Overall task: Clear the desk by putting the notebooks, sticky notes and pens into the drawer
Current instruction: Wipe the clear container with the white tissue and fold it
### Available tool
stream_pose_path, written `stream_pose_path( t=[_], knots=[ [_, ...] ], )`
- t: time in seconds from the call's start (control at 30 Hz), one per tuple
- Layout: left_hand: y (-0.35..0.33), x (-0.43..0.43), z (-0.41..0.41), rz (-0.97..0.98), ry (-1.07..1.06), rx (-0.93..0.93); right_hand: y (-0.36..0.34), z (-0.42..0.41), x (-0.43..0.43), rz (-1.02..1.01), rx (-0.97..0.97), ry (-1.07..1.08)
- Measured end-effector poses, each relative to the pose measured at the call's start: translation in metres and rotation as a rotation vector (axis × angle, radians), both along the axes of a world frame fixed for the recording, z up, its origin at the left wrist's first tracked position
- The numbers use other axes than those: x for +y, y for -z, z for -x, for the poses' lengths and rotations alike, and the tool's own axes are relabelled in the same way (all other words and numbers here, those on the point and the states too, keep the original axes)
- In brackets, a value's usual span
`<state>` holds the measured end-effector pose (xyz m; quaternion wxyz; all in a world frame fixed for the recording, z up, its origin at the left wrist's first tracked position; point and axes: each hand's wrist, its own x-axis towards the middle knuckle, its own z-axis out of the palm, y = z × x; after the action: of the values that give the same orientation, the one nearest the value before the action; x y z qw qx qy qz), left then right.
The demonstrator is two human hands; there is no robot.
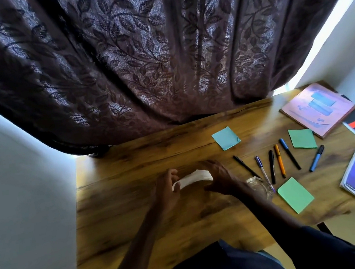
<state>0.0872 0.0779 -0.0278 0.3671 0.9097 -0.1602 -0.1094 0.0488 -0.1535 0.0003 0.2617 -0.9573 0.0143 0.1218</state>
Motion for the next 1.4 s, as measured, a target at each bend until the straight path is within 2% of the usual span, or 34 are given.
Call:
stream_pose_path(
  t=[0.13,0.27,0.4,0.5,0.8,0.93,1.1,1.23,1.33,1.4],
  knots=[
    [-0.009,-0.006,0.016,0.104,-0.135,-0.053,0.034,-0.002,-0.004,0.032,0.002,0.049],
    [-0.008,-0.015,0.033,0.132,-0.202,-0.046,0.005,0.006,0.024,0.028,-0.029,0.125],
    [0.0,-0.028,0.043,0.083,-0.118,0.227,0.005,0.014,0.04,-0.054,-0.004,0.157],
    [0.0,-0.037,0.048,0.053,-0.095,0.31,0.006,0.016,0.039,-0.151,0.012,0.163],
    [-0.002,-0.052,0.057,-0.054,-0.261,0.222,0.003,0.02,0.026,-0.433,0.117,0.306],
    [-0.004,-0.045,0.052,-0.053,-0.311,0.222,-0.003,0.019,0.03,-0.434,0.132,0.37],
    [-0.009,-0.017,0.043,0.003,-0.437,0.149,-0.002,0.013,0.042,-0.47,0.118,0.335],
    [-0.023,0.016,0.024,0.007,-0.552,0.08,-0.006,0.002,0.063,-0.724,0.102,0.294],
    [-0.028,0.049,0.006,-0.025,-0.637,0.018,0.004,-0.019,0.083,-0.662,0.04,0.152],
    [-0.03,0.074,-0.005,-0.054,-0.718,0.005,0.006,-0.039,0.103,-0.554,0.093,0.092]
  ],
)
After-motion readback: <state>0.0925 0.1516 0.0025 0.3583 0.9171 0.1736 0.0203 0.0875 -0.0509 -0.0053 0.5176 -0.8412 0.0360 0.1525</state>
